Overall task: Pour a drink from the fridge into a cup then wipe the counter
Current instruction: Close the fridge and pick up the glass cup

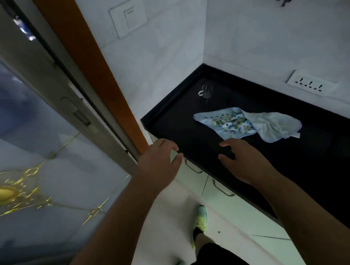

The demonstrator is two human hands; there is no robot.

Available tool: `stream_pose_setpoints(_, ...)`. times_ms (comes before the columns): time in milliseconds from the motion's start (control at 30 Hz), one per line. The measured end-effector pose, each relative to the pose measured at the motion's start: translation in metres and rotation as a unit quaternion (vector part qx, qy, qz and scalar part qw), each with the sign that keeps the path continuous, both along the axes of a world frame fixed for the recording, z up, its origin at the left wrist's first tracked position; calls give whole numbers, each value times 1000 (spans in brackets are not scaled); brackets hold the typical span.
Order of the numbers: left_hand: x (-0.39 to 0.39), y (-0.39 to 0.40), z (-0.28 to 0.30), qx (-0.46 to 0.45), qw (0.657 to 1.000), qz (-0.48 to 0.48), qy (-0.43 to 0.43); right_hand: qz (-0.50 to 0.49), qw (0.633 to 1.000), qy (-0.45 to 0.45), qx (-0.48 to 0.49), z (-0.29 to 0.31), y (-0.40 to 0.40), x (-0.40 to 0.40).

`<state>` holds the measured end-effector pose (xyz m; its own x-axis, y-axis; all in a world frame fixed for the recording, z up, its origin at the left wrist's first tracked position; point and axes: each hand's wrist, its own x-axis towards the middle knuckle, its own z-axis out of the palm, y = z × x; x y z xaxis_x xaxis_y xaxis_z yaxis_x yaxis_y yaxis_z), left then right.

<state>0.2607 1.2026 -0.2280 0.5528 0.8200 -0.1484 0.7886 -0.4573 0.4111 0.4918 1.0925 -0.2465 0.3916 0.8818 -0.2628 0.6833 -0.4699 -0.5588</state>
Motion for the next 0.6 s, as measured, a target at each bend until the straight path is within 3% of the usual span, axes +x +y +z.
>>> stream_pose_setpoints(300,54,103,-13,-17,999,28,-43,24,1000,4,-8,-17,150,63)
stream_pose_setpoints(600,120,180,-39,-60,998,-3,3,-27,999,24,-26,-42,250,116)
